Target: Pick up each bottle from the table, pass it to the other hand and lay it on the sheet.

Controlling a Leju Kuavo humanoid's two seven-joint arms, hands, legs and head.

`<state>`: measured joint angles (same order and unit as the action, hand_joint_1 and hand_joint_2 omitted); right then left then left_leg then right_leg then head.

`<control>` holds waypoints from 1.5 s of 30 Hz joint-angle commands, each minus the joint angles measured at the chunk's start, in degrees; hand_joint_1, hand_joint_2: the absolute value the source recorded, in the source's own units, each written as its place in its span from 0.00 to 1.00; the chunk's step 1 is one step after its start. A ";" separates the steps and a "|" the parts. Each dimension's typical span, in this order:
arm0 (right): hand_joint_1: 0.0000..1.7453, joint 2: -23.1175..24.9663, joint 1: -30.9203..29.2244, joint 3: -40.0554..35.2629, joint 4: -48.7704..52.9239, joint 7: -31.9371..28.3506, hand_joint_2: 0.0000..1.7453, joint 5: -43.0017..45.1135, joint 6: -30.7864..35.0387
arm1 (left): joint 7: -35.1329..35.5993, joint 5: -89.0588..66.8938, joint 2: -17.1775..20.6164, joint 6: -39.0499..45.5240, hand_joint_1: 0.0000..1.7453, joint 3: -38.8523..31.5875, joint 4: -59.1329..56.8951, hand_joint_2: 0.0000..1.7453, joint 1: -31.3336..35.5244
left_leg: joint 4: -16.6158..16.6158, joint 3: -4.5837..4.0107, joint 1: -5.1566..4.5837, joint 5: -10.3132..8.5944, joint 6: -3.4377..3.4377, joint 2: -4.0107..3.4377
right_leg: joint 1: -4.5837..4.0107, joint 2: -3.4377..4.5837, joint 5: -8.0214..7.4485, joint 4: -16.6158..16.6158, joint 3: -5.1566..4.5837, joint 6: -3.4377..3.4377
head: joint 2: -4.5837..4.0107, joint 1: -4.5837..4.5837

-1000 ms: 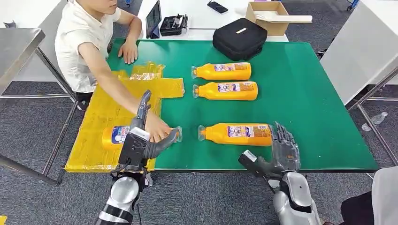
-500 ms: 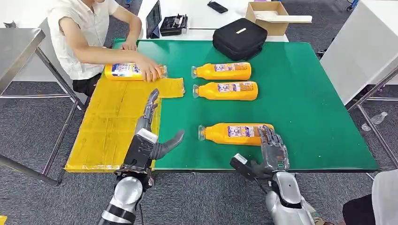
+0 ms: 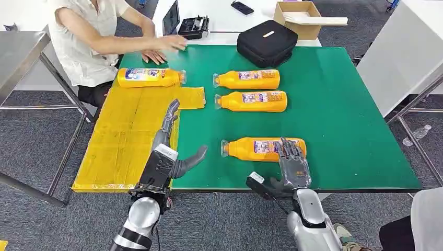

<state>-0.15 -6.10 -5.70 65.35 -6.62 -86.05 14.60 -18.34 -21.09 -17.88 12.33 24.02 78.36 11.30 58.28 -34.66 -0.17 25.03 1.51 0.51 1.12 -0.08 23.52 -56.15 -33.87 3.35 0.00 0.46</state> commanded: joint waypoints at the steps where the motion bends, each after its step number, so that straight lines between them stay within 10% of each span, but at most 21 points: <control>1: 0.00 0.46 -3.11 -2.26 -2.49 1.32 1.00 -2.15 1.65 | 0.12 0.05 -2.12 0.18 0.00 0.92 -2.53 1.00 -1.01 | -0.04 0.24 0.05 0.09 -0.09 -0.16 | -0.06 0.12 0.04 0.06 0.21 -0.14 | 0.00 0.00; 45: 0.00 -1.92 -14.99 5.36 -21.23 -0.44 1.00 0.84 -0.02 | 0.39 1.67 -2.12 -0.58 0.00 2.24 -6.18 1.00 1.57 | 0.00 0.14 -0.04 0.00 -0.01 -0.01 | 0.01 -0.02 -0.01 0.03 0.13 -0.04 | 0.00 -0.02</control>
<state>-1.99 -17.91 -2.56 50.62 -5.40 -86.99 15.43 -17.88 -19.54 -17.86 11.63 25.68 75.80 12.14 58.29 -34.62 -0.24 24.99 1.55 0.50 1.17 -0.08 23.48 -56.15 -33.85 3.40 0.00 0.44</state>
